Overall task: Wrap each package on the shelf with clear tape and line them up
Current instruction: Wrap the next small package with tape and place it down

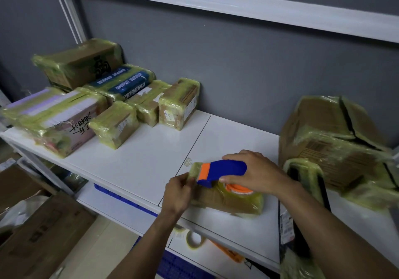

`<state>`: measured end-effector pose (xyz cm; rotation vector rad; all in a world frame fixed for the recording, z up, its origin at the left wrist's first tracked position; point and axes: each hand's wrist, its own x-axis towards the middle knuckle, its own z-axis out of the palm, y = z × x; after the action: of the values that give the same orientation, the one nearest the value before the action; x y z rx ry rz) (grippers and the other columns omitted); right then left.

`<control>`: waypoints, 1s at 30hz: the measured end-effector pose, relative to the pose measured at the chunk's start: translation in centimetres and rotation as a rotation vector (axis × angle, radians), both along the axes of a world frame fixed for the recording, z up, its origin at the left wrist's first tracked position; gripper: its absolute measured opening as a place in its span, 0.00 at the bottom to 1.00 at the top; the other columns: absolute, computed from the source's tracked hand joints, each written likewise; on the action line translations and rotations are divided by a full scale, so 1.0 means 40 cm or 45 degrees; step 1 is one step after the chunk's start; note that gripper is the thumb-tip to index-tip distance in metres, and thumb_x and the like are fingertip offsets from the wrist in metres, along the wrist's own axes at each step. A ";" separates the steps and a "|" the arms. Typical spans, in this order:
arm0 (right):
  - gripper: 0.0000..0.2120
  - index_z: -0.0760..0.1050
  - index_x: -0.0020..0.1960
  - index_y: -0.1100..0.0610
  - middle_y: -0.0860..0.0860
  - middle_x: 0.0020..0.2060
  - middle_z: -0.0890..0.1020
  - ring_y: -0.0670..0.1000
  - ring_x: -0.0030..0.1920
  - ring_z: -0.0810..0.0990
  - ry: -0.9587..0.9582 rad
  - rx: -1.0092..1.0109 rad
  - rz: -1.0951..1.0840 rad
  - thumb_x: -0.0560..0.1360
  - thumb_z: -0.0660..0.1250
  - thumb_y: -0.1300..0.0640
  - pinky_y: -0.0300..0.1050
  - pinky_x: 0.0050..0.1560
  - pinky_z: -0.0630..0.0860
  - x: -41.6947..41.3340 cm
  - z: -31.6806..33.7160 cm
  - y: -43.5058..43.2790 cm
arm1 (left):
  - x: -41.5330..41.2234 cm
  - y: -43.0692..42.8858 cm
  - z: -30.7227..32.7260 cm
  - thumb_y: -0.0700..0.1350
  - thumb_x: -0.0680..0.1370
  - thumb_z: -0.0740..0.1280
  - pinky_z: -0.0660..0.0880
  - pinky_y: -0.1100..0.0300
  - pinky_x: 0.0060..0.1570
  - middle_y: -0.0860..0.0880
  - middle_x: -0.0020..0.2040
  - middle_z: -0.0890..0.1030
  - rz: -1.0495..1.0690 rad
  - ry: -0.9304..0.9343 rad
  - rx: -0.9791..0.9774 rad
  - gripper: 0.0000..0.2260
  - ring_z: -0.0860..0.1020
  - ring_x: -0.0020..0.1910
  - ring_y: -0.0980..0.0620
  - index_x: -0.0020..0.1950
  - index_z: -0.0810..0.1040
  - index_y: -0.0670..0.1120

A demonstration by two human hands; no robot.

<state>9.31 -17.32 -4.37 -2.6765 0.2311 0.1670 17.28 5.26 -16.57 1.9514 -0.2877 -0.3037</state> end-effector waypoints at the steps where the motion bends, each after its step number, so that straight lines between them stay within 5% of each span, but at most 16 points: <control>1: 0.37 0.70 0.71 0.36 0.38 0.58 0.76 0.44 0.60 0.76 0.001 0.060 0.020 0.66 0.66 0.22 0.48 0.58 0.80 -0.001 -0.007 -0.001 | 0.009 0.011 0.001 0.56 0.83 0.63 0.72 0.75 0.35 0.61 0.46 0.84 -0.017 -0.014 -0.003 0.08 0.80 0.46 0.60 0.59 0.80 0.62; 3: 0.32 0.69 0.73 0.37 0.41 0.61 0.75 0.45 0.62 0.75 -0.022 0.143 0.037 0.72 0.67 0.27 0.46 0.58 0.81 0.003 -0.019 0.004 | 0.019 0.028 0.001 0.59 0.83 0.61 0.72 0.78 0.44 0.61 0.59 0.81 -0.075 -0.096 0.015 0.18 0.78 0.55 0.62 0.73 0.73 0.62; 5: 0.31 0.68 0.74 0.38 0.41 0.64 0.75 0.45 0.64 0.74 -0.036 0.164 0.031 0.74 0.68 0.30 0.44 0.59 0.80 0.006 -0.026 0.008 | 0.021 0.030 -0.005 0.59 0.83 0.61 0.73 0.76 0.47 0.58 0.64 0.81 -0.097 -0.121 0.063 0.17 0.77 0.54 0.65 0.72 0.74 0.62; 9: 0.30 0.70 0.73 0.41 0.40 0.63 0.77 0.45 0.62 0.75 -0.106 0.211 0.025 0.75 0.71 0.34 0.37 0.55 0.79 0.006 -0.028 0.007 | 0.007 0.029 -0.022 0.57 0.84 0.60 0.76 0.70 0.37 0.60 0.54 0.83 -0.011 -0.132 0.115 0.14 0.78 0.45 0.70 0.69 0.76 0.64; 12: 0.26 0.75 0.69 0.41 0.33 0.53 0.78 0.41 0.56 0.78 -0.155 0.248 0.052 0.74 0.73 0.36 0.28 0.47 0.75 0.001 -0.018 0.011 | 0.006 0.027 -0.023 0.56 0.84 0.59 0.73 0.70 0.31 0.59 0.49 0.84 0.013 -0.156 0.148 0.15 0.80 0.40 0.62 0.70 0.76 0.63; 16: 0.20 0.78 0.63 0.39 0.29 0.49 0.80 0.35 0.55 0.78 -0.179 0.273 0.040 0.73 0.74 0.37 0.27 0.48 0.75 -0.022 0.002 -0.015 | 0.009 0.024 -0.032 0.55 0.84 0.59 0.72 0.67 0.33 0.58 0.42 0.84 0.055 -0.141 0.190 0.14 0.79 0.33 0.59 0.68 0.77 0.67; 19: 0.19 0.78 0.60 0.34 0.29 0.50 0.80 0.32 0.56 0.76 -0.166 0.241 0.018 0.71 0.73 0.33 0.26 0.47 0.75 -0.046 0.018 -0.041 | 0.010 0.018 -0.037 0.56 0.84 0.60 0.72 0.73 0.37 0.57 0.52 0.86 0.054 -0.137 0.177 0.14 0.77 0.39 0.71 0.67 0.76 0.67; 21: 0.24 0.76 0.62 0.34 0.34 0.51 0.81 0.34 0.55 0.76 -0.142 0.188 0.036 0.68 0.70 0.30 0.29 0.47 0.75 -0.048 0.021 -0.041 | 0.010 0.016 -0.037 0.56 0.84 0.61 0.74 0.69 0.42 0.56 0.55 0.85 0.049 -0.129 0.156 0.13 0.75 0.38 0.74 0.67 0.76 0.67; 24: 0.26 0.76 0.61 0.37 0.41 0.49 0.82 0.42 0.53 0.78 -0.116 0.092 0.077 0.66 0.67 0.30 0.37 0.50 0.77 -0.037 0.005 -0.024 | 0.012 0.019 -0.032 0.56 0.83 0.62 0.77 0.62 0.47 0.55 0.46 0.84 0.033 -0.153 0.151 0.12 0.75 0.36 0.66 0.64 0.76 0.71; 27: 0.26 0.74 0.60 0.39 0.41 0.46 0.80 0.43 0.51 0.77 -0.160 0.068 0.070 0.65 0.67 0.30 0.37 0.48 0.76 -0.017 -0.015 0.000 | 0.027 0.033 -0.014 0.52 0.84 0.62 0.74 0.68 0.51 0.55 0.57 0.85 0.021 -0.203 0.166 0.14 0.80 0.50 0.64 0.68 0.78 0.63; 30: 0.24 0.75 0.57 0.41 0.40 0.43 0.79 0.44 0.47 0.77 -0.146 0.053 0.075 0.66 0.67 0.31 0.43 0.47 0.79 0.008 -0.028 0.020 | 0.044 0.052 0.003 0.49 0.85 0.59 0.75 0.54 0.64 0.53 0.71 0.77 -0.055 -0.316 0.283 0.16 0.76 0.68 0.49 0.71 0.76 0.59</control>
<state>9.62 -16.51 -5.51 -2.6423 0.1119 0.0354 19.03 7.33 -16.43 2.2078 -0.4749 -0.1237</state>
